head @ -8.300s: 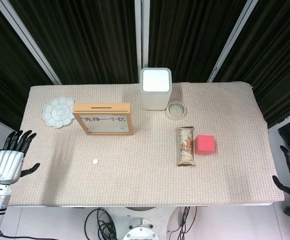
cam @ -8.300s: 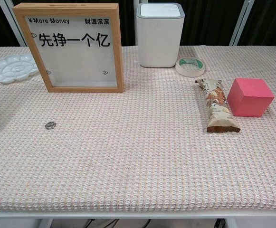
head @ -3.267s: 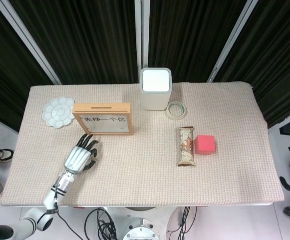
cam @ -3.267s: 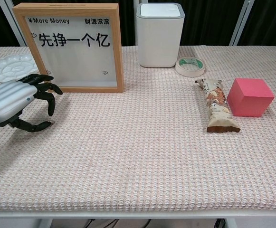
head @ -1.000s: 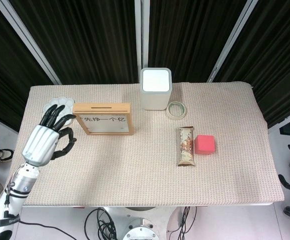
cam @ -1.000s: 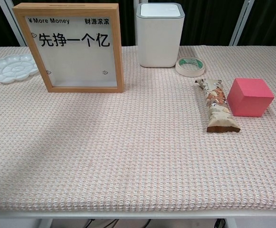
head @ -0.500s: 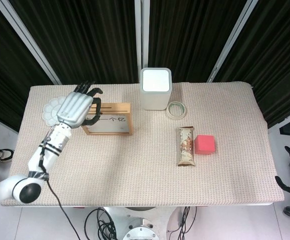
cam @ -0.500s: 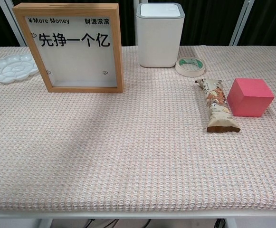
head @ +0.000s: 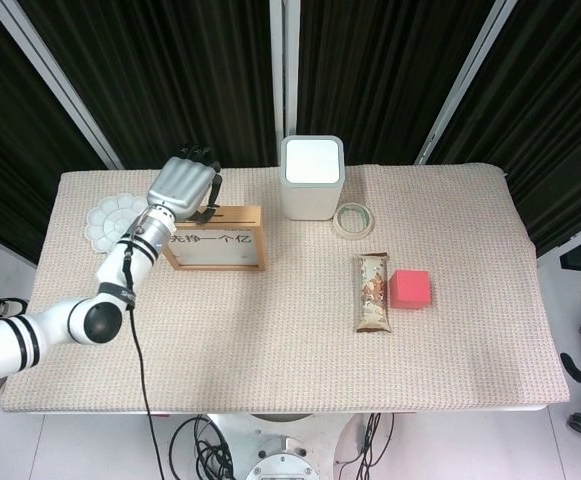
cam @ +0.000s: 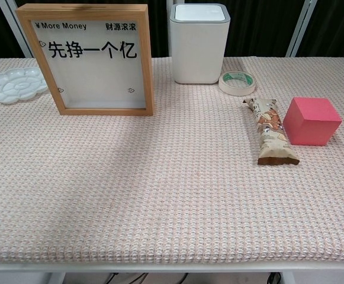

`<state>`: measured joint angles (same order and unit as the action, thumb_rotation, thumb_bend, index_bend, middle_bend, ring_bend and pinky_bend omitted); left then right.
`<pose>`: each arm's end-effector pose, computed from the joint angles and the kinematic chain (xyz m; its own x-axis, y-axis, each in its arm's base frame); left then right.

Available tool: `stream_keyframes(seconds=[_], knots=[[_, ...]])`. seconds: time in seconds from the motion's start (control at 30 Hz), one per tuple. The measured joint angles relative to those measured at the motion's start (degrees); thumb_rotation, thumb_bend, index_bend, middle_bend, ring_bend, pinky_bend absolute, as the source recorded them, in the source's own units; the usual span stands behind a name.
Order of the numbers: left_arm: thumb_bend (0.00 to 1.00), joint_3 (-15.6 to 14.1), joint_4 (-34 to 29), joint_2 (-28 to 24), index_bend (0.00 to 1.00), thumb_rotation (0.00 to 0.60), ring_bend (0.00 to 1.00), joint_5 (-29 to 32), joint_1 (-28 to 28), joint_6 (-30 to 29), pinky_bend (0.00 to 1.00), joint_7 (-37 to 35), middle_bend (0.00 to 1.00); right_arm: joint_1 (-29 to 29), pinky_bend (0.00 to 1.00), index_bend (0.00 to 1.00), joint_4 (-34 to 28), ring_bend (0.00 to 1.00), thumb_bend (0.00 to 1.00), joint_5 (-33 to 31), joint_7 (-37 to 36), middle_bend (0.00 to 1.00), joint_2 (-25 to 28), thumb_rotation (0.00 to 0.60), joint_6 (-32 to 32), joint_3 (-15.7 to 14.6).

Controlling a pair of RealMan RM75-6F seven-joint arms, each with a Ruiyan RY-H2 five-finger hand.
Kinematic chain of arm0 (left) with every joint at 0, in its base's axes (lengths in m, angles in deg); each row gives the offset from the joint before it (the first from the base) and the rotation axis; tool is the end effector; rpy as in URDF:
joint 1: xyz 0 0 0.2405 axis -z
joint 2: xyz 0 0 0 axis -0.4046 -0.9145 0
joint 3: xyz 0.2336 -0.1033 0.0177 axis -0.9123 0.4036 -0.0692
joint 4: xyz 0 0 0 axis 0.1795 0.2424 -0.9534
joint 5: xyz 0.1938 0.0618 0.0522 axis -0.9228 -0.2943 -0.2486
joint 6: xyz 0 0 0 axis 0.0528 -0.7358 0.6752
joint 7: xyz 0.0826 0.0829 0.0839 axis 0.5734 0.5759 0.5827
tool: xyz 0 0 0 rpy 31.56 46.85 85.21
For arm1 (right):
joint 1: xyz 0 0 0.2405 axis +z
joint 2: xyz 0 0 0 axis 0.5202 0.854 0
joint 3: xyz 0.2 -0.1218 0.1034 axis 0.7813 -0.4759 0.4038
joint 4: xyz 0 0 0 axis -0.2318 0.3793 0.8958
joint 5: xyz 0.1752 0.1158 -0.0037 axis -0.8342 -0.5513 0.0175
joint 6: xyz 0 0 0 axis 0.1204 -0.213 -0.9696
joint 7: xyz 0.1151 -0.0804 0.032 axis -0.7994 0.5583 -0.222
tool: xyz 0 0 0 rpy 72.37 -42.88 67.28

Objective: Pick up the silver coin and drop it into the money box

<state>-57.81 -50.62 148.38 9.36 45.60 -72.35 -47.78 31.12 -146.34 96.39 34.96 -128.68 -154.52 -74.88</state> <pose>-0.0335 0.4426 0.1224 0.5958 0.2002 0.7777 0.7847 -0.3512 -0.5108 -0.3737 -0.1537 0.2025 0.3893 0.0062 0.9211 -0.9149 0.1188 0.3859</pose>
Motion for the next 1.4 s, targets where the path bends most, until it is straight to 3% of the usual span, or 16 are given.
stream_keyframes(seconds=[0.17,0.67,1.4], knots=[[0.37,-3.2,0.87,-1.56,0.62,0.6,0.0,1.5,1.44,3.13,0.0,-0.29,0.22,0.16,0.0,0.0,0.02,0.0,0.21,-0.3,-0.04,0.0,0.07,0.6,0.38,0.22],[0.38,-8.54,0.93,-5.13,0.62,0.6,0.0,3.46,5.59,8.25,0.0,-4.22,0.22,0.55,0.0,0.0,-0.52,0.0,0.21,-0.54,0.8,0.0,0.16,0.6,0.93,0.46],[0.38,-12.9,1.99,-4.45,0.62,0.6,0.0,2.46,8.76,8.13,0.0,-9.08,0.22,0.52,0.0,0.0,-0.68,0.0,0.21,-0.93,0.91,0.0,0.49,0.6,1.04,0.68]])
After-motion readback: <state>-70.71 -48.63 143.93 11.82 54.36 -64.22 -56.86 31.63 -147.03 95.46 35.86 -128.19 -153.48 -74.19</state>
